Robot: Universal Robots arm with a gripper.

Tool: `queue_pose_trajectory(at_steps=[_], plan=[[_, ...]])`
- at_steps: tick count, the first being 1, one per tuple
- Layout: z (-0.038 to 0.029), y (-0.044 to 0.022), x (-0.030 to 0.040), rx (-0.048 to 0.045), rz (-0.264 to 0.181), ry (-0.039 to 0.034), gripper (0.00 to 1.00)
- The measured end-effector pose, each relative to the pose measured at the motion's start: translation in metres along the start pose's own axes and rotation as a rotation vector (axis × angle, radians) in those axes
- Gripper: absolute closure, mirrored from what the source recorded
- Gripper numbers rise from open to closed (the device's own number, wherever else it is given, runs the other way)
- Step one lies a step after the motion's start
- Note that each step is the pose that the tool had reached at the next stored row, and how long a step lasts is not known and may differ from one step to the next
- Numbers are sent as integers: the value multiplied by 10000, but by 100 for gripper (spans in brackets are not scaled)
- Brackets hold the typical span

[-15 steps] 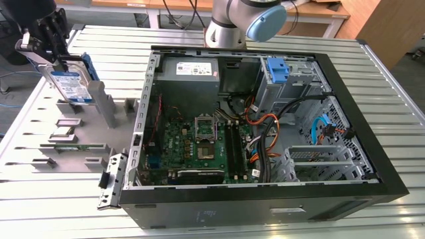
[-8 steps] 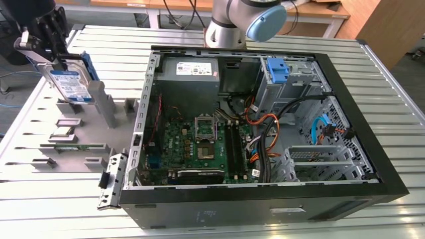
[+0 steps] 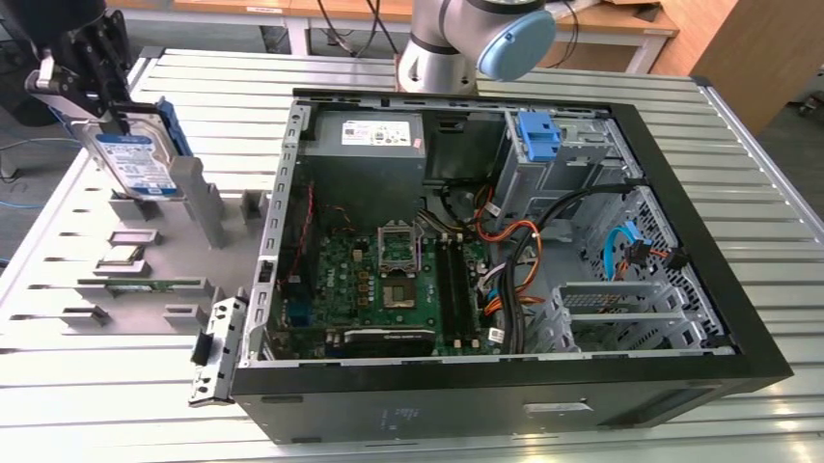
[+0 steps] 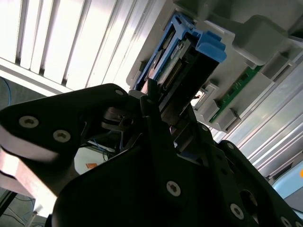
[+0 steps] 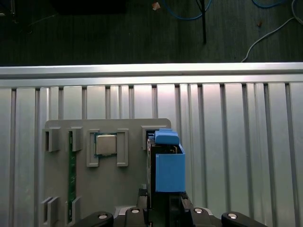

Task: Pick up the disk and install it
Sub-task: 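Pick up the disk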

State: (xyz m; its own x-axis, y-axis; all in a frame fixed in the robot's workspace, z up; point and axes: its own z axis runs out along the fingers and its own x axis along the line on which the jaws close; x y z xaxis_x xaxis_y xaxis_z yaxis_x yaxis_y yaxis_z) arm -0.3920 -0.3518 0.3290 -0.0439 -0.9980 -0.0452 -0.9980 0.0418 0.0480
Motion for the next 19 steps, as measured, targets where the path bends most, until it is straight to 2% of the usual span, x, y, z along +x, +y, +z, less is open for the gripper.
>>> queue_pose_trajectory(at_steps=[19], plan=[[-60, 3, -2, -5, 0, 3, 65]])
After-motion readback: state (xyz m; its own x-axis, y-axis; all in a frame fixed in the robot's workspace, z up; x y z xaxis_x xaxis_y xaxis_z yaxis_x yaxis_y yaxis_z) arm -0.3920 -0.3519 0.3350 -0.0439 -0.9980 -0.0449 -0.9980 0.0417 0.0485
